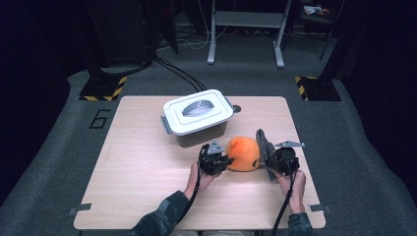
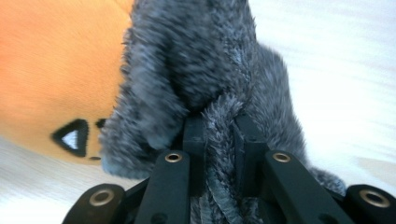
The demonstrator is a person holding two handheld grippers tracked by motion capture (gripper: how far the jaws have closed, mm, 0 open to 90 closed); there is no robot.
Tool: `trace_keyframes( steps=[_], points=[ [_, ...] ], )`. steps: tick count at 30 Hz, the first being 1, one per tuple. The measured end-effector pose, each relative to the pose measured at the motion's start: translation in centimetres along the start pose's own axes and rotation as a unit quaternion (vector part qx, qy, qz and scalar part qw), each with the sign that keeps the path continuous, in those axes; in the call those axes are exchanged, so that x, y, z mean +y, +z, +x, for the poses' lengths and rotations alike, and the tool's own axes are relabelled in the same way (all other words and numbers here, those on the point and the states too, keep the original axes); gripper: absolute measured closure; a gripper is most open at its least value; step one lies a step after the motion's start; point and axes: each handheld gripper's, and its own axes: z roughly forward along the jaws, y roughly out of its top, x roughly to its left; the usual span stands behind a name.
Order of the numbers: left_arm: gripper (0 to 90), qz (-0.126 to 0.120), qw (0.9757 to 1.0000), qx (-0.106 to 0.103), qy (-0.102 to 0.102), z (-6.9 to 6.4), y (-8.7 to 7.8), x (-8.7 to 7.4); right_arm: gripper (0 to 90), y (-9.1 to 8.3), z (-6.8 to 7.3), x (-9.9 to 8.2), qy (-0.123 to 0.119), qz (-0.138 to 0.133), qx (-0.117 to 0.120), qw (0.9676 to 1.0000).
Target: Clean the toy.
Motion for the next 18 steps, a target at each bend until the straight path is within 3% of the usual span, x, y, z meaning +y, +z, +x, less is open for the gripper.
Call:
trace_keyframes(
  steps=[4, 8, 12, 13, 15, 18],
  points=[
    [79.6, 0.000, 1.0000, -0.002, 0.000, 0.1, -0.1, -0.1, 78.0, -2.4, 0.7, 0.9, -0.020, -0.038, 0.006, 0.9990],
    [79.6, 0.000, 1.0000, -0.001, 0.002, 0.0, -0.1, 0.0, 78.1, -4.3, 2.8, 2.3, -0.049, -0.078, 0.027, 0.9954],
    [79.6, -0.001, 1.0000, 0.000, 0.001, 0.0, 0.0, 0.1, 78.1, -3.7, 4.7, 3.0, -0.081, -0.061, 0.034, 0.9943],
    [79.4, 0.000, 1.0000, 0.000, 0.002, 0.0, 0.0, 0.1, 78.1, -3.0, 5.0, 3.0, -0.083, -0.045, 0.029, 0.9951],
    [77.9, -0.002, 1.0000, -0.001, 0.000, 0.1, 0.0, 0.2, 78.2, -2.0, 4.9, 2.8, -0.080, -0.042, 0.028, 0.9955],
    [70.5, -0.004, 1.0000, -0.002, 0.002, 0.0, -0.1, 0.2, 78.3, -1.9, 4.5, 2.5, -0.070, -0.040, 0.034, 0.9962]
  ],
)
